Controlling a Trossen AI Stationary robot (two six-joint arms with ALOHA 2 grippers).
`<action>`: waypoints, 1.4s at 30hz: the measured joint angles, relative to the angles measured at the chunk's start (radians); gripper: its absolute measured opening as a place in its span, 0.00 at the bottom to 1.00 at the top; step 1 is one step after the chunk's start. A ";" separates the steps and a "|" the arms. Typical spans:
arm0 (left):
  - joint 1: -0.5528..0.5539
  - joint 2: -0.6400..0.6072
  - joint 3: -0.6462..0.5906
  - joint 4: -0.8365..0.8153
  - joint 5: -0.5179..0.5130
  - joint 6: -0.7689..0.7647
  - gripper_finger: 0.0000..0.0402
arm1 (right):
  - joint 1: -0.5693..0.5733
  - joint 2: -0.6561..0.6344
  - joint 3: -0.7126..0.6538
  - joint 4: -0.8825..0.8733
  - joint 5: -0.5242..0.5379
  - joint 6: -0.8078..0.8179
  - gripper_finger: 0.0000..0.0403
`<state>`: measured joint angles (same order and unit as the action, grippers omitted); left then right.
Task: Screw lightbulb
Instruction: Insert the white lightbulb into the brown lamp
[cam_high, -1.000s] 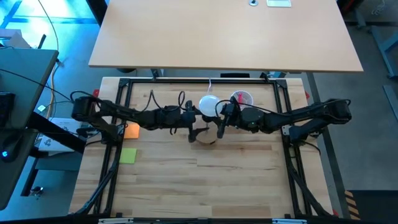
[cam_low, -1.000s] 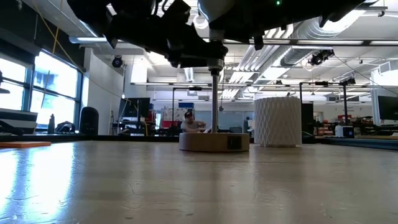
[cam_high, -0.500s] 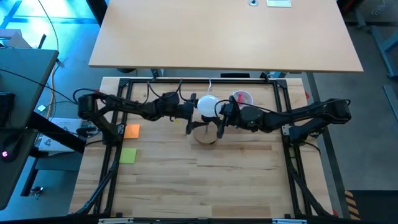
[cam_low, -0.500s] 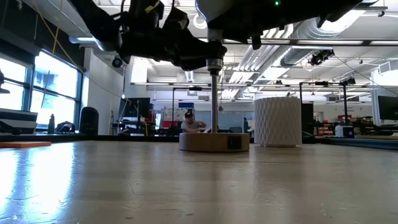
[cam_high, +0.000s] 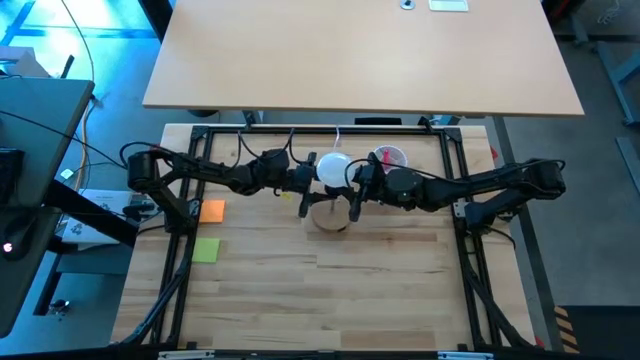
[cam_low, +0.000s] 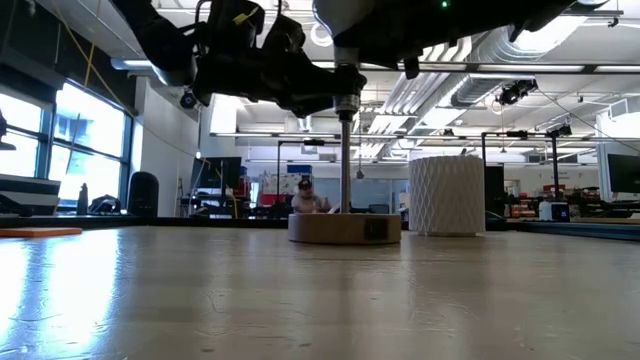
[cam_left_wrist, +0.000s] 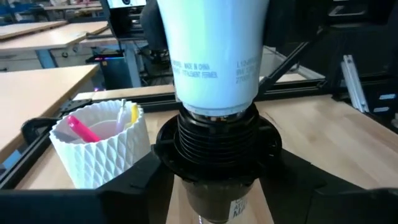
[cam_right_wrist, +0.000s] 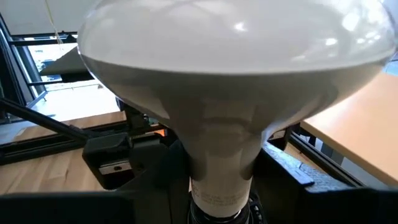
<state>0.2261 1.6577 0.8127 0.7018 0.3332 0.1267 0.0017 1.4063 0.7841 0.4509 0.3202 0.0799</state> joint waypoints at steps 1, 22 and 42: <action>-0.009 0.000 0.000 0.000 -0.029 -0.004 0.47 | 0.000 0.000 0.000 -0.002 0.000 0.001 0.34; -0.243 0.041 0.000 0.113 -0.724 -0.149 0.43 | 0.088 0.001 0.002 -0.016 0.281 0.103 0.34; -0.254 -0.020 0.004 -0.037 -0.749 -0.092 0.60 | 0.075 0.001 0.000 -0.010 0.226 0.069 0.35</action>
<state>-0.0278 1.6374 0.8171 0.6644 -0.4161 0.0343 0.0770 1.4075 0.7845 0.4413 0.5457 0.1486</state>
